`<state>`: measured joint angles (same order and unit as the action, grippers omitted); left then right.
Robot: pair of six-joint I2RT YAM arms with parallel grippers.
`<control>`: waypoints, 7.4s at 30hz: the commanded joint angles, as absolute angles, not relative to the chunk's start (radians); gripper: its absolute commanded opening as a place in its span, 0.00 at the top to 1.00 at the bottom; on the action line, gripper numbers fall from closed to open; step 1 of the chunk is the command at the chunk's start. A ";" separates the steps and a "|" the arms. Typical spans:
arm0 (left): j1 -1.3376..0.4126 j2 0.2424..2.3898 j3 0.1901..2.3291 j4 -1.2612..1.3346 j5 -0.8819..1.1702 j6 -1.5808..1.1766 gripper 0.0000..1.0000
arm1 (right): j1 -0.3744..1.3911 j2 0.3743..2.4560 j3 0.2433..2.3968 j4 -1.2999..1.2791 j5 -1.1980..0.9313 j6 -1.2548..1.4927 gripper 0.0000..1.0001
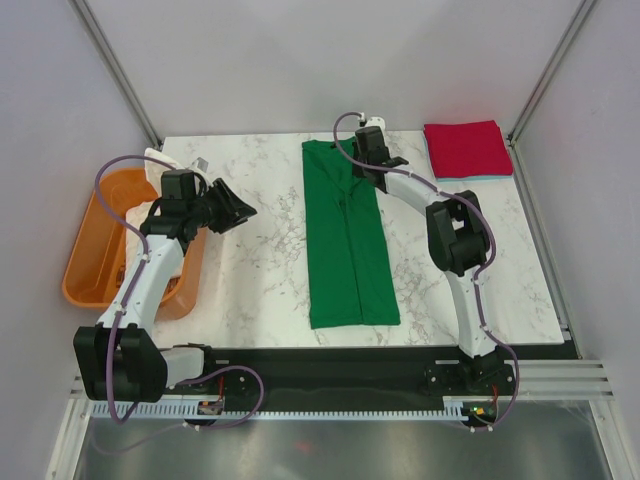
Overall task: Fold and stack the t-shirts
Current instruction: Fold the tshirt
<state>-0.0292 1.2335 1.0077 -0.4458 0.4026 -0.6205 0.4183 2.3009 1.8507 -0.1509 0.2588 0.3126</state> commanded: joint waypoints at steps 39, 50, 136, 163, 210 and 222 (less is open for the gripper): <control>-0.025 1.223 0.994 -0.390 0.463 -0.621 0.53 | 0.451 2.609 2.255 0.028 0.023 0.403 0.98; -0.025 1.243 0.991 -0.384 0.472 -0.624 0.53 | 0.456 2.669 2.234 0.078 -0.035 0.457 1.00; -0.790 1.291 0.523 -0.189 0.265 -0.994 0.47 | 0.546 0.899 0.477 -0.551 -0.078 0.765 0.57; -0.792 1.356 0.509 -0.095 0.278 -1.037 0.98 | 0.549 0.861 0.298 -0.403 -0.186 0.819 1.00; -0.318 1.902 1.342 -0.348 0.520 -0.801 0.98 | 0.423 1.925 1.478 -0.460 -0.060 0.440 1.00; -0.262 2.138 1.646 -0.368 0.555 -0.818 0.98 | 0.342 2.170 1.877 -0.571 -0.075 0.403 1.00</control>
